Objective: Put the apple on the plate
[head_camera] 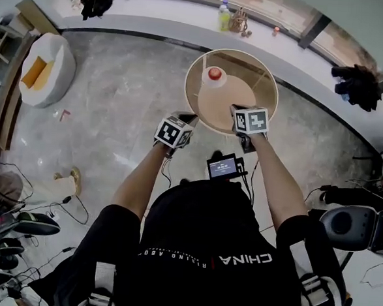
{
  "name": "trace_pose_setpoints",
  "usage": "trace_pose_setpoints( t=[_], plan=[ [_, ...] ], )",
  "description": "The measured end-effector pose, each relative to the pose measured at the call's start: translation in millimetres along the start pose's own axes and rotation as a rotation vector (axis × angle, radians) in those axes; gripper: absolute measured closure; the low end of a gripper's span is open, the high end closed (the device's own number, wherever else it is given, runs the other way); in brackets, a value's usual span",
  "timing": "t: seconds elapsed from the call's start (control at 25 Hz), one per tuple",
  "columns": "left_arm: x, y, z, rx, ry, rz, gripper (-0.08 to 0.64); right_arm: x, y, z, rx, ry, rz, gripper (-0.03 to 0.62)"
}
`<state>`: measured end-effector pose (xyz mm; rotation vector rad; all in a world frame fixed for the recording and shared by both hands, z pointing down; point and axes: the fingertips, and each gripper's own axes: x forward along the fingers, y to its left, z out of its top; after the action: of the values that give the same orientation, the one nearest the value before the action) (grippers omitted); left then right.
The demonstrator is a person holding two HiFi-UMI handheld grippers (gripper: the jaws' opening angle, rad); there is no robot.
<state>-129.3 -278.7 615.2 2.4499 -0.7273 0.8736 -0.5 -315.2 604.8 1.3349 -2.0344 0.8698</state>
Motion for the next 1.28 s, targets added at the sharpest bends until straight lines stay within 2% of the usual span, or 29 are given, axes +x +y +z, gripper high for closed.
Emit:
trace_pose_setpoints(
  t=[0.16, 0.32, 0.44, 0.56, 0.76, 1.0, 1.28],
  plan=[
    [-28.8, -6.5, -48.8, 0.008, -0.006, 0.009, 0.543, -15.0, 43.4, -33.0, 0.007, -0.011, -0.052, 0.563],
    [-35.3, -19.1, -89.0, -0.004, 0.007, 0.026, 0.543, -36.6, 69.4, -75.3, -0.057, 0.018, -0.113, 0.563],
    [-36.6, -30.9, -103.0, -0.016, -0.001, 0.074, 0.543, -53.3, 73.1, -102.8, -0.109, 0.043, -0.142, 0.563],
    [-41.0, -47.3, -102.1, -0.023, -0.011, 0.081, 0.543, -69.1, 68.7, -111.0, -0.12, 0.052, -0.155, 0.563],
    [-40.3, -75.6, -104.0, -0.005, 0.01, 0.024, 0.543, -83.8, 66.2, -111.8, -0.111, 0.03, -0.129, 0.563],
    [-24.0, -105.7, -90.3, -0.001, 0.021, 0.08, 0.543, -115.6, 38.7, -123.2, -0.133, 0.004, -0.11, 0.563],
    [-14.5, -142.0, -66.0, 0.002, -0.007, 0.139, 0.543, -134.2, 13.8, -127.0, -0.168, -0.038, -0.048, 0.563]
  ],
)
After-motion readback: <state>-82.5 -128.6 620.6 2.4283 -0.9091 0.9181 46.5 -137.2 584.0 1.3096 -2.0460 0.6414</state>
